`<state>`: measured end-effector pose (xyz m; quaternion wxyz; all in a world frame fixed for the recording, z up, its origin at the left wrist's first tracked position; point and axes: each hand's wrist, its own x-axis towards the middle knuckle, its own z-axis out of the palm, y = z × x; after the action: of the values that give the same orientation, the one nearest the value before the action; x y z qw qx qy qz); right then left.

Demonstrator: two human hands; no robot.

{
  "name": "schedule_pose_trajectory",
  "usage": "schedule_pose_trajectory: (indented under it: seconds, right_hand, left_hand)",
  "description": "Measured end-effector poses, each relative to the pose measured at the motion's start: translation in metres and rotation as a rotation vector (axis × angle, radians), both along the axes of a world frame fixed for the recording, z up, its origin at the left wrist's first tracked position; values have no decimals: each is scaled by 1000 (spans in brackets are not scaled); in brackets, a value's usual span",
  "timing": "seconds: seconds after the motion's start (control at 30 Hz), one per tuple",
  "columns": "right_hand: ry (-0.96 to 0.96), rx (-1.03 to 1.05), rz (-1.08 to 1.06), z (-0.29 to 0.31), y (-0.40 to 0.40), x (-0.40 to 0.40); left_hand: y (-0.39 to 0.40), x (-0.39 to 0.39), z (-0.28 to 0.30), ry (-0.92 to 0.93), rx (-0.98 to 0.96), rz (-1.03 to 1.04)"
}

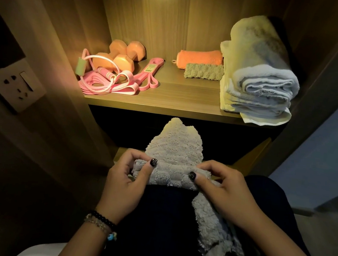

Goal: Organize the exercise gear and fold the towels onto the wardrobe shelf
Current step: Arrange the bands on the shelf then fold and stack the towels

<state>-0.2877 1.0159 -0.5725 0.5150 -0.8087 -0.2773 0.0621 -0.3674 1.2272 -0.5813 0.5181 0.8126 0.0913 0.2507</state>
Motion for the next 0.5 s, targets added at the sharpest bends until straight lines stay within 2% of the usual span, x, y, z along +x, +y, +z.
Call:
schedule_pose_trajectory:
  seconds: [0.1,0.3,0.5]
  right_hand:
    - [49,2,-61,-1,5,4]
    - [206,71,-178,-4,12,6]
    - [-60,-108,-250,4,12,7]
  left_hand:
    - [0,6,0,53,-35,33]
    - [-1,26,-1,202,-247,67]
    - [-4,30,0,198,-217,196]
